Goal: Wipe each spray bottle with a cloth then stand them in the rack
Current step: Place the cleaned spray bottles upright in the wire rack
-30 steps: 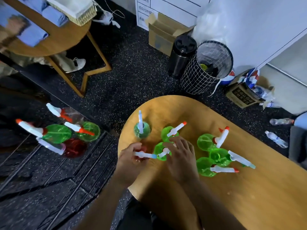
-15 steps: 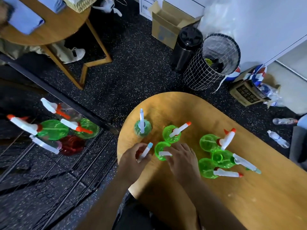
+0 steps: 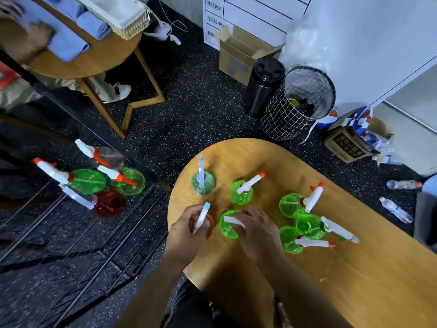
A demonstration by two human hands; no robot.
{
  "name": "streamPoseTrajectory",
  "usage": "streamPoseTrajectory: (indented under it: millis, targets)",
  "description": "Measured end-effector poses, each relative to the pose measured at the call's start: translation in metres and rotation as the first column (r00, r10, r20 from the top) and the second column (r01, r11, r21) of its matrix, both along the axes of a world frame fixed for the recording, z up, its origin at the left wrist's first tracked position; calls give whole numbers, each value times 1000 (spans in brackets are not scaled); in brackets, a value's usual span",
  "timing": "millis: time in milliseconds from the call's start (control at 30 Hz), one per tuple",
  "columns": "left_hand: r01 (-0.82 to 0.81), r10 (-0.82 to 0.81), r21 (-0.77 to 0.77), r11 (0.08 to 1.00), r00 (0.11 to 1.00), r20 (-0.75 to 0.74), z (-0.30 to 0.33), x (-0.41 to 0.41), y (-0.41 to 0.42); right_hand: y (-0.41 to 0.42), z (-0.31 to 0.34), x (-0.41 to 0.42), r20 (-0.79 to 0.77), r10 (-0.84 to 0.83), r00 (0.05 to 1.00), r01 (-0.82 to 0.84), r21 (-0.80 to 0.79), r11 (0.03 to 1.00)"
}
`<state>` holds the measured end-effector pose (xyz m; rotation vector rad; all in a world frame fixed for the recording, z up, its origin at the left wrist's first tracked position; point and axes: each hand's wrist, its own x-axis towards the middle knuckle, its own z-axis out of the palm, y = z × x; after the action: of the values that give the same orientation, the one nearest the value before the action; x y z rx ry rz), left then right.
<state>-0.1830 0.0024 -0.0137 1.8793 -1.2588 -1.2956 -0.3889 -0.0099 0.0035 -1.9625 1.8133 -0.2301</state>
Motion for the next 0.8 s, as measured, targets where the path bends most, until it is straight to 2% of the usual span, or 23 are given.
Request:
streamPoseTrajectory:
  millis: [200,333,467,567,800]
  targets:
    - [-109,94,-118,987,987,-129,32,12,28,11,46,12,-9,102,995,-103,-77,992]
    - [-207,173,-185,961,968,-184,65,29,46,14,79,36,18,154,988,-153,-45,987]
    - [-293,253,-211,932,947,-197,92,51,57,14,107,65,31,214,976,-208,-146,967]
    - [-380,332,-247,891,919,-213,108,81,70,16,123,101,75,273,959,-259,-155,953]
    - [-553,474,-223,803,819,-323,125,147,85,14,127,181,151,376,914,-349,-176,920]
